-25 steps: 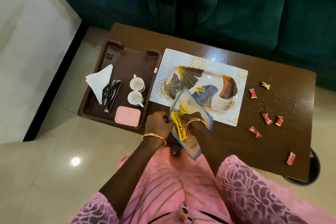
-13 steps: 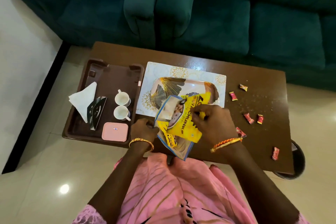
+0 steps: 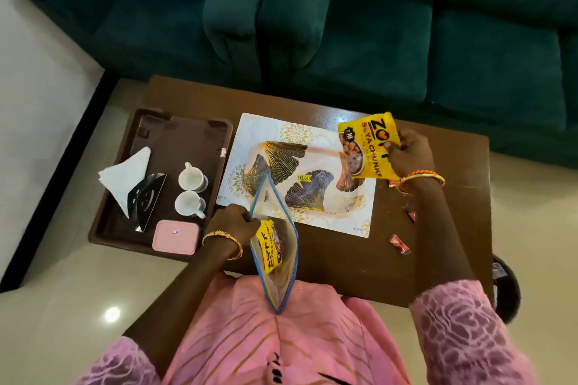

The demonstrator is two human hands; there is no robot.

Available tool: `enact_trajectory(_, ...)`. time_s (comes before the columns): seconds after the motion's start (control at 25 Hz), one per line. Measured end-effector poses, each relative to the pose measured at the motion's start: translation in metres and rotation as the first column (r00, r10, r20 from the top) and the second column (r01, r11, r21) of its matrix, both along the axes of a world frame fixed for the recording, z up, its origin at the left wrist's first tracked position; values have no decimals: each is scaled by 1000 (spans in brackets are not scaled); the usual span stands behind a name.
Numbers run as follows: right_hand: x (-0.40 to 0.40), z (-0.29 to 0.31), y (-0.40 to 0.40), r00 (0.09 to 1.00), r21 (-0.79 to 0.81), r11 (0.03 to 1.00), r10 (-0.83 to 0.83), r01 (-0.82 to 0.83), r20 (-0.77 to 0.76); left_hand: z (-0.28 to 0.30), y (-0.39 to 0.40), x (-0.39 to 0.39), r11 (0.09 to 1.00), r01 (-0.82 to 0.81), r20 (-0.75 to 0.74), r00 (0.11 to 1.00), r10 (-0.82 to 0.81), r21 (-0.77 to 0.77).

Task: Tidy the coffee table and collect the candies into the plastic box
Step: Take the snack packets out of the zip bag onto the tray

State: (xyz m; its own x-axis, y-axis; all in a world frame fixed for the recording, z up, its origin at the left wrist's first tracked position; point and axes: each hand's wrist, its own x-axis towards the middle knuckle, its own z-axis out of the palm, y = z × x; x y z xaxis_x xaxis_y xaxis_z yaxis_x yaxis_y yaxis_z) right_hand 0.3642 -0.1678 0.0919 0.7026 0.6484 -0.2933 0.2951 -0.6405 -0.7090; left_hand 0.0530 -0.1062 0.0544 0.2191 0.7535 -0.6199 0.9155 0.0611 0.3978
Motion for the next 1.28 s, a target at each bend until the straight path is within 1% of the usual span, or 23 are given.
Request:
enact_trajectory(0.12,25,-58,21,1000,-173,985,10,-8,12,0,4,16,999,30,-34,999,-31,-34)
enact_trajectory(0.24,39,-111,40,995,-322,945,35,-63,-94,-2,8,35,998,27,-79,996,-31,-47)
enact_trajectory(0.32,46,-140,47,985,-385,917,40,-104,-171,-6,9,46,997,33,-91,995,-39,-67)
enact_trajectory(0.36,48,-152,49,983,-408,907,34,-106,-178,-8,9,50,996,34,-94,995,-42,-83)
enact_trajectory(0.44,51,-169,45,991,-432,900,-6,-52,-133,-11,8,56,994,36,-100,994,-47,-104)
enact_trajectory(0.56,53,-187,40,992,-420,906,-102,59,-80,-16,8,63,994,10,-104,994,-21,-109)
enact_trajectory(0.72,60,-196,44,990,-381,918,-138,113,-38,-21,8,61,993,-4,-87,996,-7,-116)
enact_trajectory(0.84,64,-196,48,985,-311,939,-166,143,-47,-20,9,55,996,13,-77,997,-20,-93)
enact_trajectory(0.92,65,-188,53,979,-268,944,-203,190,-21,-19,9,50,998,22,-59,998,-25,-61)
enact_trajectory(1.04,53,-158,59,958,-199,937,-285,287,42,-15,6,42,999,31,-25,999,-32,-36)
enact_trajectory(1.12,30,-125,56,945,-110,939,-326,324,3,-12,3,35,999,27,7,1000,-27,-25)
enact_trajectory(1.2,-8,-86,40,955,-18,960,-281,280,-94,-8,-2,27,1000,26,54,998,-25,-14)
enact_trajectory(1.28,-56,-47,16,974,54,985,-151,162,-167,-5,-7,17,999,27,100,995,-29,17)
